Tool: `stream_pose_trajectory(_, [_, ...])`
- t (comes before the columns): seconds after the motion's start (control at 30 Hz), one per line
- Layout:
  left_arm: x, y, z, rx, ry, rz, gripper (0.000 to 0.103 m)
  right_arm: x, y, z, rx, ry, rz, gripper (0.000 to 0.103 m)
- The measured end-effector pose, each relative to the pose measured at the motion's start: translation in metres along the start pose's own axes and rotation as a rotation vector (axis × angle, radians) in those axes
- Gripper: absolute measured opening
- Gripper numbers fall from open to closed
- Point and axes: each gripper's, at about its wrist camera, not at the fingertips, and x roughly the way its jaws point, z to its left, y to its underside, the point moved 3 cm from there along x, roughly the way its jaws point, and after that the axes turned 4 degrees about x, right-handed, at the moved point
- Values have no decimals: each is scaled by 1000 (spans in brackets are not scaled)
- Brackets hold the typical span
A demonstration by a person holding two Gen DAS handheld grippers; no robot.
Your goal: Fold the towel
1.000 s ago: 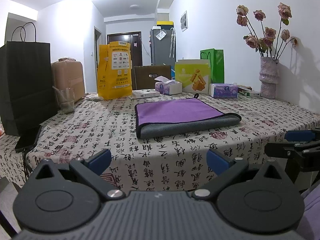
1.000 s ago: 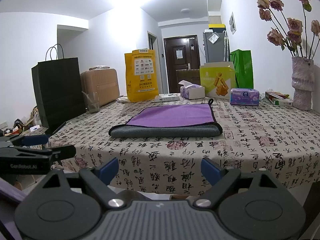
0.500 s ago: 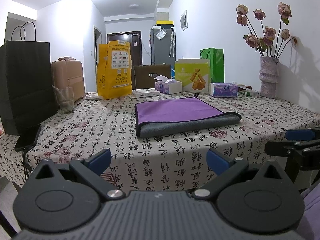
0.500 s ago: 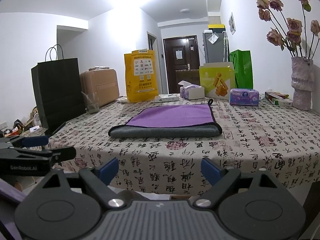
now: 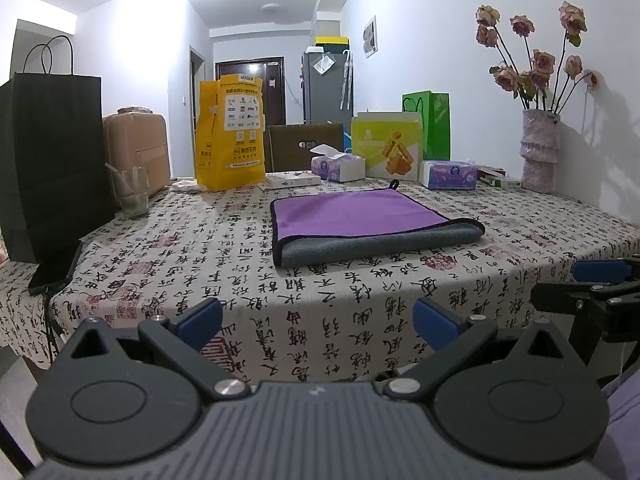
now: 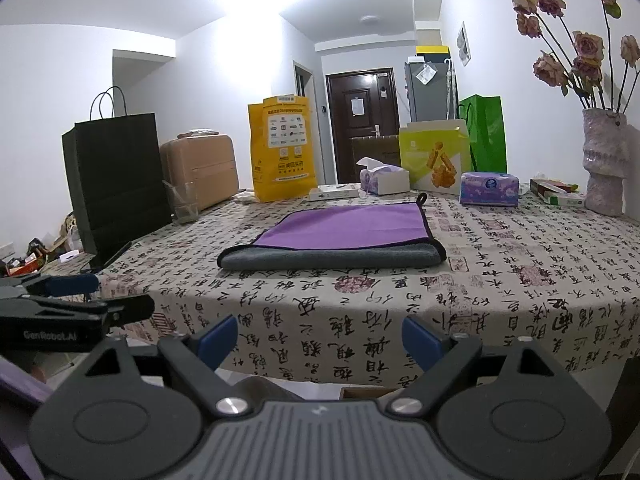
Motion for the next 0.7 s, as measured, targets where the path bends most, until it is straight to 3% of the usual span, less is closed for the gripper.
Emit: stream_pose_trajectory(0.7, [7,-1,4,-13,-6,8,103,3,-2,-6,5,23,-20,89])
